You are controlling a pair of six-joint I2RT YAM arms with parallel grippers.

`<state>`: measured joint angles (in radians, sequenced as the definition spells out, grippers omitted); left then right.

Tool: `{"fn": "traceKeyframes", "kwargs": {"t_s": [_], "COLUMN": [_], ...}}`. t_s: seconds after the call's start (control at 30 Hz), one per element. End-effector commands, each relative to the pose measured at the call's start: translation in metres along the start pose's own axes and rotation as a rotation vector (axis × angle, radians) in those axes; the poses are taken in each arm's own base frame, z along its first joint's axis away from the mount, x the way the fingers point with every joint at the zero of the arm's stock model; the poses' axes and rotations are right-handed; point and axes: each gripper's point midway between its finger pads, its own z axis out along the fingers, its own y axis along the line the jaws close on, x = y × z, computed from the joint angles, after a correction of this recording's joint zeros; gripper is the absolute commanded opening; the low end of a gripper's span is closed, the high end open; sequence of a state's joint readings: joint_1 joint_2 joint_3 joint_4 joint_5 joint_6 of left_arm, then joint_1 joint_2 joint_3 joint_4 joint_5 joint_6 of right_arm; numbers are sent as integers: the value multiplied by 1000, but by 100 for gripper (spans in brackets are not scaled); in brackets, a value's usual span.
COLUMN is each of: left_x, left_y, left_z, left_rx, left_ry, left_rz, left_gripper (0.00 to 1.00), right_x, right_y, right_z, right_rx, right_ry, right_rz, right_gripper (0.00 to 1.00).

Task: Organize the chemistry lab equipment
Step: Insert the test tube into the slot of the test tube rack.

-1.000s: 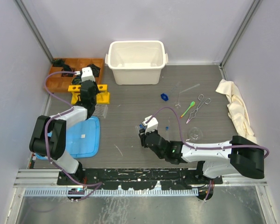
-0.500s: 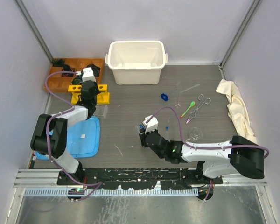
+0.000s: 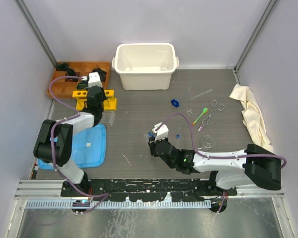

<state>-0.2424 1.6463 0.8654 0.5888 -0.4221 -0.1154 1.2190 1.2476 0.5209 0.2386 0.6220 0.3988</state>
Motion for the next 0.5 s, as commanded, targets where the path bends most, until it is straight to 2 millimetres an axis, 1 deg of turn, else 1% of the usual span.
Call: {"fn": "traceKeyframes", "kwargs": {"t_s": [0.0, 0.07, 0.33, 0.47], "left_x": [-14, -16, -38, -45], "left_y": [1, 2, 2, 3], "left_z": [1, -1, -7, -11], "left_rx": [-9, -10, -3, -2], "left_ry": [-51, -54, -99, -111], "left_rz": [-21, -21, -39, -45], "left_gripper": [0, 0, 0, 0], "right_x": [-17, -16, -15, -15], "right_y": [2, 1, 3, 2], "right_z": [-2, -1, 0, 0], "right_rx": [-9, -7, -12, -13], "right_ry": [-54, -52, -49, -49], "right_rz": [58, 59, 58, 62], "right_gripper": [37, 37, 37, 37]}}
